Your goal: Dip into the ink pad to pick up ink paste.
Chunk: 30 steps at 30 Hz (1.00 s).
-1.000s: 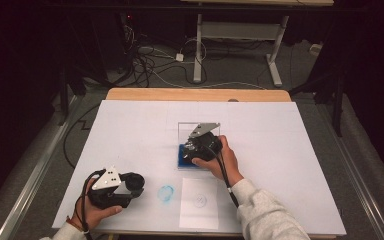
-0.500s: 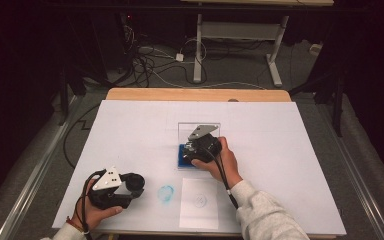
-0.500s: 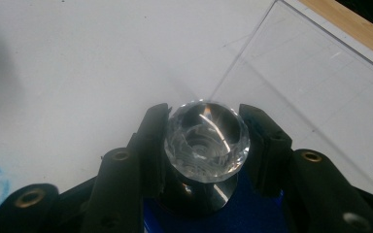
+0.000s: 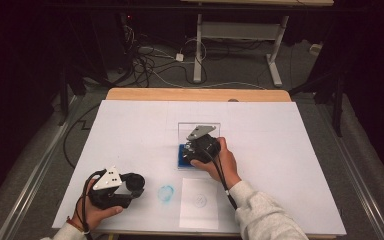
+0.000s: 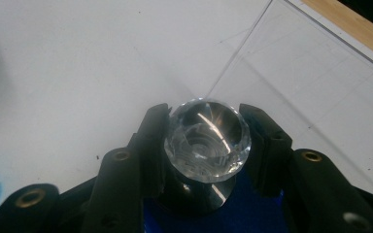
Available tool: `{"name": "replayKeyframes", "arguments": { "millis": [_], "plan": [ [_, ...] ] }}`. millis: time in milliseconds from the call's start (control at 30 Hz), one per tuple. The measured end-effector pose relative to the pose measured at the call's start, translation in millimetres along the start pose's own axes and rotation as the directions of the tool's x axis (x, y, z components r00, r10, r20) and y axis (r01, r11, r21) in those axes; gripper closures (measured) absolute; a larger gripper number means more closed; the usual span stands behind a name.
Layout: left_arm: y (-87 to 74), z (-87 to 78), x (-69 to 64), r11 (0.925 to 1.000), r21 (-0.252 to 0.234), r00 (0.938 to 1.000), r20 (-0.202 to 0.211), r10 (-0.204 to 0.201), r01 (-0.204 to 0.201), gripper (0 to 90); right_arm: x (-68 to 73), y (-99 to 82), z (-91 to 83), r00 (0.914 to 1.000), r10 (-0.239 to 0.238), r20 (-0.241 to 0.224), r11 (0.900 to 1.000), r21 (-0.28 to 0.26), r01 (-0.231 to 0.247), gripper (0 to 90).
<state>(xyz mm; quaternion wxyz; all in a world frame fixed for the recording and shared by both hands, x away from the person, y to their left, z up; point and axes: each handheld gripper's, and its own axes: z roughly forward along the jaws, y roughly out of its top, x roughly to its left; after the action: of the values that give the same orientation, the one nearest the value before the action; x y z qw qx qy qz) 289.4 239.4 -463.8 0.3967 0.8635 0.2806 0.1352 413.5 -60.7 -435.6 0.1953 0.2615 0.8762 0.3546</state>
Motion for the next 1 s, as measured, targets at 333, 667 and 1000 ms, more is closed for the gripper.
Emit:
{"name": "replayKeyframes", "arguments": {
  "millis": [333,667,1000],
  "plan": [
    [0.4,0.2,1.3,0.9999,0.009,0.9999,-0.003,0.012,-0.012,36.6,5.2,-1.9,-2.5,0.9995,-0.020,0.024,0.9998,0.003,0.020,56.9],
    [0.6,-0.3,1.3,0.9999,0.005,0.9999,-0.007,0.011,-0.011,36.6,1.6,-0.6,-1.0,0.9999,-0.003,0.011,1.0000,0.007,0.003,57.0],
    [-0.5,-1.2,2.6,1.0000,0.003,0.9999,-0.011,0.006,-0.006,36.6,-18.1,5.6,-33.6,0.9989,0.021,0.043,0.9989,-0.043,-0.019,57.1]
  ]
}}
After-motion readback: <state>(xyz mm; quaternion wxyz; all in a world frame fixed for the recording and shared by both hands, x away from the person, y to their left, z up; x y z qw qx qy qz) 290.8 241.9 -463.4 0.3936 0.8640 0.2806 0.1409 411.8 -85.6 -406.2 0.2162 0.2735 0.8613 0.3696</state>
